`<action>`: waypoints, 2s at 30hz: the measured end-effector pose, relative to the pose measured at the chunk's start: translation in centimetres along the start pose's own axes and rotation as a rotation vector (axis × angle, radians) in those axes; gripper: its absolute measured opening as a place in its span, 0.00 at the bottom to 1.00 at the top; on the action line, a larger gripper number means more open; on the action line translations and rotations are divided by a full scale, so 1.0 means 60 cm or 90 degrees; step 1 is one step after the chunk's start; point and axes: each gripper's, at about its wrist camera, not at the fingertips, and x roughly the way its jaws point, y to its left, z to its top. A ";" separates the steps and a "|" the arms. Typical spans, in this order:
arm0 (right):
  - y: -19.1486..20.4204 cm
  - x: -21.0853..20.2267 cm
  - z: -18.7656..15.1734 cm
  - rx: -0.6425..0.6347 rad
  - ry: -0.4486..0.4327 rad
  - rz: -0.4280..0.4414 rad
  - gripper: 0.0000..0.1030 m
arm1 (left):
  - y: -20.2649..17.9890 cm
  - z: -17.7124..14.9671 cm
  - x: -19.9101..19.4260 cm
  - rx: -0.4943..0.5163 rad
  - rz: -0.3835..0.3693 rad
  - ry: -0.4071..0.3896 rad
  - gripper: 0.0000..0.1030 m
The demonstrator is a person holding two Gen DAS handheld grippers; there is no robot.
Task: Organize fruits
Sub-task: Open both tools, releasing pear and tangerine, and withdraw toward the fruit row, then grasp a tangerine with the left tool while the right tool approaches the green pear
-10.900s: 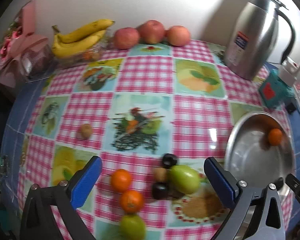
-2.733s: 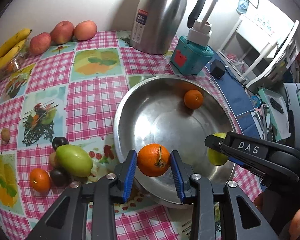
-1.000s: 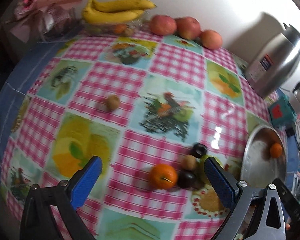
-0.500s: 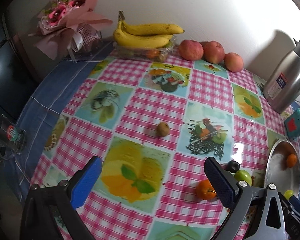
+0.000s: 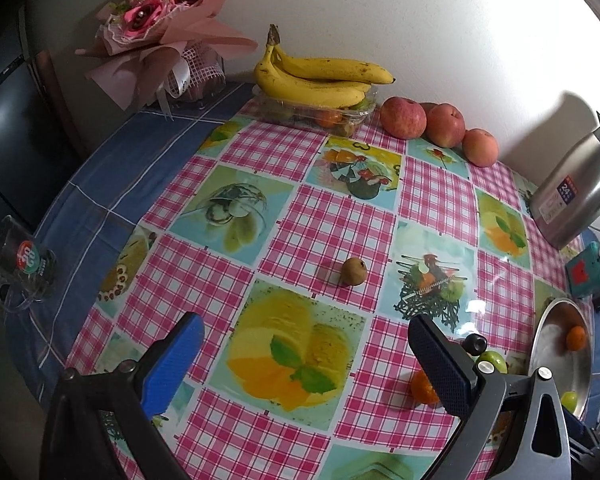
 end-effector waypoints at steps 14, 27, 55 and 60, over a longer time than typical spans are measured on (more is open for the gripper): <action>-0.005 0.026 0.002 0.016 0.039 -0.042 0.89 | -0.056 -0.027 0.059 0.045 -0.032 0.079 1.00; -0.038 0.024 0.005 0.059 0.047 -0.046 0.89 | -0.098 -0.055 0.104 0.020 -0.127 0.172 1.00; -0.042 0.026 0.004 0.060 0.046 -0.048 0.89 | -0.129 -0.066 0.114 -0.018 -0.226 0.229 0.36; -0.041 0.024 0.004 0.061 0.040 -0.037 0.89 | -0.117 -0.055 0.102 -0.035 -0.222 0.204 0.36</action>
